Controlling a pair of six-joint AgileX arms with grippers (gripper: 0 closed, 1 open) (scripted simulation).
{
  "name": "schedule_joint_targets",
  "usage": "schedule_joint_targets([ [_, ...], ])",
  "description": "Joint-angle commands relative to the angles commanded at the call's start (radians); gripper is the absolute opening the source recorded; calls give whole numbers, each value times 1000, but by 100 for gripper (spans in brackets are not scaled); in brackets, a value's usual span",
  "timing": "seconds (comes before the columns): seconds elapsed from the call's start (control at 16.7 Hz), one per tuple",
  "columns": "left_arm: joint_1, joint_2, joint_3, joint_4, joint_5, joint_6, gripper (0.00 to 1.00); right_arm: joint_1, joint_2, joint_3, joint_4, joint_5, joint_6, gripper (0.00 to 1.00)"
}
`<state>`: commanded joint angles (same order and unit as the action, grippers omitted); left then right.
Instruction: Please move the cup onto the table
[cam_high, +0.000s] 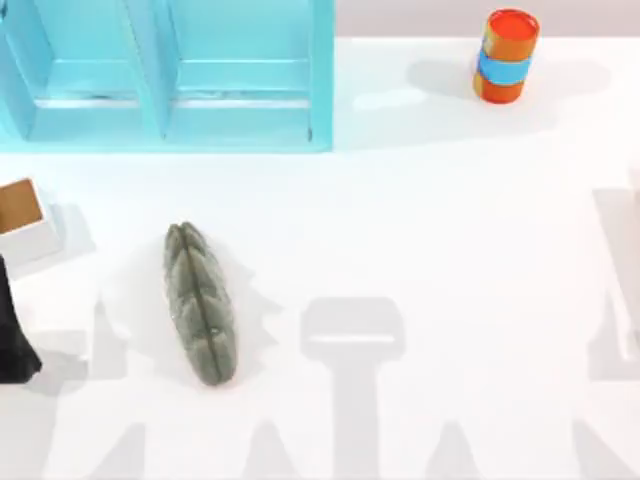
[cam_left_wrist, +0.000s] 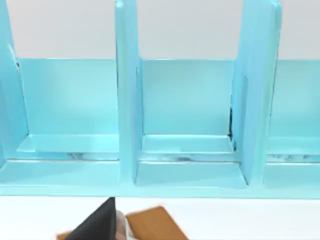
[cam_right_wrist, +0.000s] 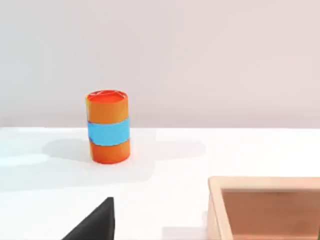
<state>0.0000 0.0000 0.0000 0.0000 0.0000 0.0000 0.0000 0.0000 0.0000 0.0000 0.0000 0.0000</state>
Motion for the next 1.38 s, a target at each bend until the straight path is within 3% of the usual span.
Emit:
schedule_joint_targets([
  [0.42,0,0,0,0,0,0,100,-87,161,153,-155,1,-84,100],
  [1.08,0,0,0,0,0,0,100,-485,1115,889,-919,1,-476,100],
  [1.38,0,0,0,0,0,0,100,-624,1427,1144,-1181,2,-614,100],
])
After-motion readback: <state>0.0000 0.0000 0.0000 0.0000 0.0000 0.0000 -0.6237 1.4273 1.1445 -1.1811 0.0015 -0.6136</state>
